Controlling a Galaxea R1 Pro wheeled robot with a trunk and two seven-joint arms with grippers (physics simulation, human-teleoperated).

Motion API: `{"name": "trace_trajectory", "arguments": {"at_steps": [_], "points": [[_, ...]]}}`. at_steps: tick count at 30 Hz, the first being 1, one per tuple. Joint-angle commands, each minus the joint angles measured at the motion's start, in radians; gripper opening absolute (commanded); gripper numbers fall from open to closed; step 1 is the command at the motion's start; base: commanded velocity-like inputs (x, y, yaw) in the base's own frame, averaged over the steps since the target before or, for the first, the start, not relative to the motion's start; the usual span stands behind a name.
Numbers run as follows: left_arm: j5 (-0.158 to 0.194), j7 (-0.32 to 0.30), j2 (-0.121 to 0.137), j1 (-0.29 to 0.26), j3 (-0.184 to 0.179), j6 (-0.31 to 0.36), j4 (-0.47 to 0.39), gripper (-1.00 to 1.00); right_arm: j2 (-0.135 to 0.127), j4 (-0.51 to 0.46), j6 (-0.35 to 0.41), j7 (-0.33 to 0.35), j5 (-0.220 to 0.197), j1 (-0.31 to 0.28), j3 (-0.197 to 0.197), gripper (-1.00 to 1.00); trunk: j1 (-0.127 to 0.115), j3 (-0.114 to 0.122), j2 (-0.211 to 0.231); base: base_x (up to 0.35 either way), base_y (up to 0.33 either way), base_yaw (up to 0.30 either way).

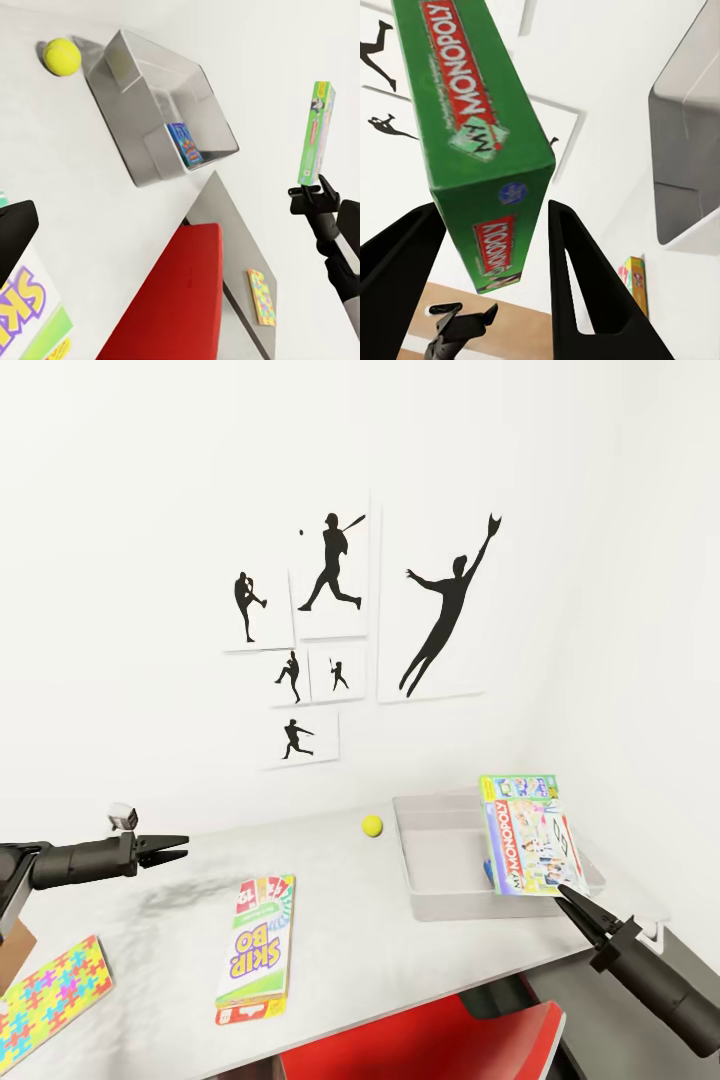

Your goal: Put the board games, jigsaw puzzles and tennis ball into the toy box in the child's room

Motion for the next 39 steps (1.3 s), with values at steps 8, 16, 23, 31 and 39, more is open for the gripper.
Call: {"name": "trace_trajectory", "arguments": {"at_steps": [8, 16, 23, 31, 39], "points": [[-0.001, -0.004, -0.001, -0.001, 0.0, 0.011, 0.0, 1.0, -0.007, -0.007, 0.015, -0.029, -0.003, -0.015, 0.001, -1.0, 0.001, -0.002, -0.002, 0.0, 0.0, 0.0], [-0.001, -0.004, -0.002, -0.001, 0.001, 0.011, 0.0, 1.0, -0.008, -0.005, 0.024, -0.155, -0.009, -0.123, 0.046, -1.0, 0.001, -0.002, -0.002, 0.0, 0.0, 0.0], [-0.001, -0.004, -0.003, -0.001, 0.001, 0.011, 0.0, 1.0, -0.005, 0.034, 0.024, -0.264, -0.012, -0.212, 0.1, -1.0, 0.001, -0.002, -0.002, 0.0, 0.0, 0.0], [-0.001, -0.004, -0.003, -0.001, 0.001, 0.012, 0.0, 1.0, -0.006, 0.058, 0.024, -0.503, -0.013, -0.32, 0.194, -1.0, 0.001, -0.002, -0.002, 0.0, 0.0, 0.0], [-0.001, -0.004, -0.003, -0.001, 0.001, 0.012, 0.0, 1.0, 0.005, 0.081, 0.023, -0.605, -0.014, -0.36, 0.219, -1.0, 0.001, -0.002, -0.002, 0.0, 0.0, 0.0]]}}
